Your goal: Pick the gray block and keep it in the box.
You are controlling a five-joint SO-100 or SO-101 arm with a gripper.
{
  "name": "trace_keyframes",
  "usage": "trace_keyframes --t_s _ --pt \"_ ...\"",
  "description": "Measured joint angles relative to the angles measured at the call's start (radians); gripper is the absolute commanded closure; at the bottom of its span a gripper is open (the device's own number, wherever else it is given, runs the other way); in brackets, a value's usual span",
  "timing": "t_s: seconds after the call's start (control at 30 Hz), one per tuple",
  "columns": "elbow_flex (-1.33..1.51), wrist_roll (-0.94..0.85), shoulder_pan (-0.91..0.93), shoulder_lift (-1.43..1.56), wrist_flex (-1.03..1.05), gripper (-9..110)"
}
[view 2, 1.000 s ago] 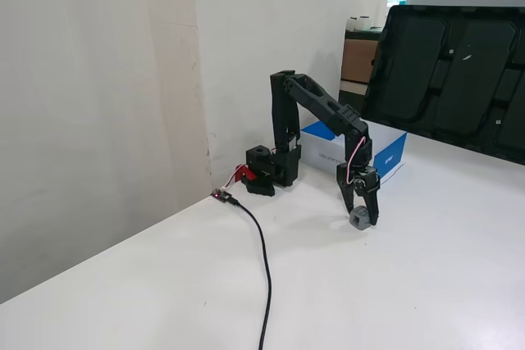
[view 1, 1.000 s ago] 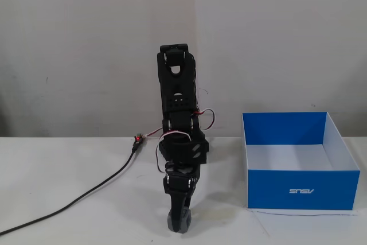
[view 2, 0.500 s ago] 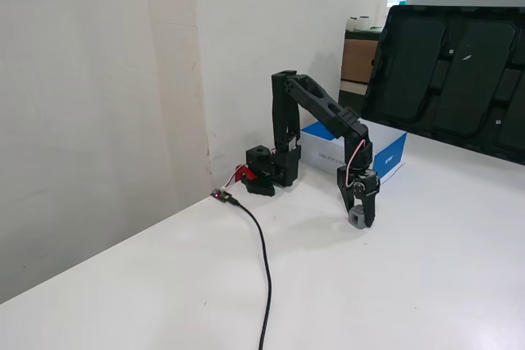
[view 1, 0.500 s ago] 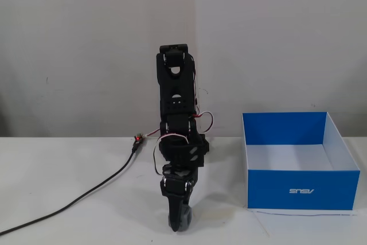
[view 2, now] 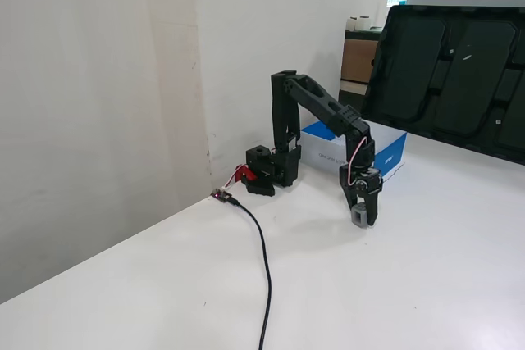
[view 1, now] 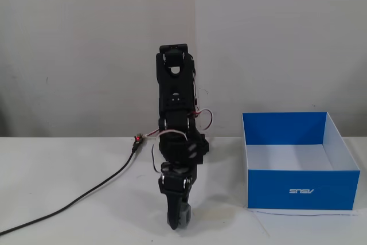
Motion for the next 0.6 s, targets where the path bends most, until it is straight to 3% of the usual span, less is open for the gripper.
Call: trace_keyframes --t_s 0.6 --pt "-0.394 -0.192 -0.242 0.12 0.259 90"
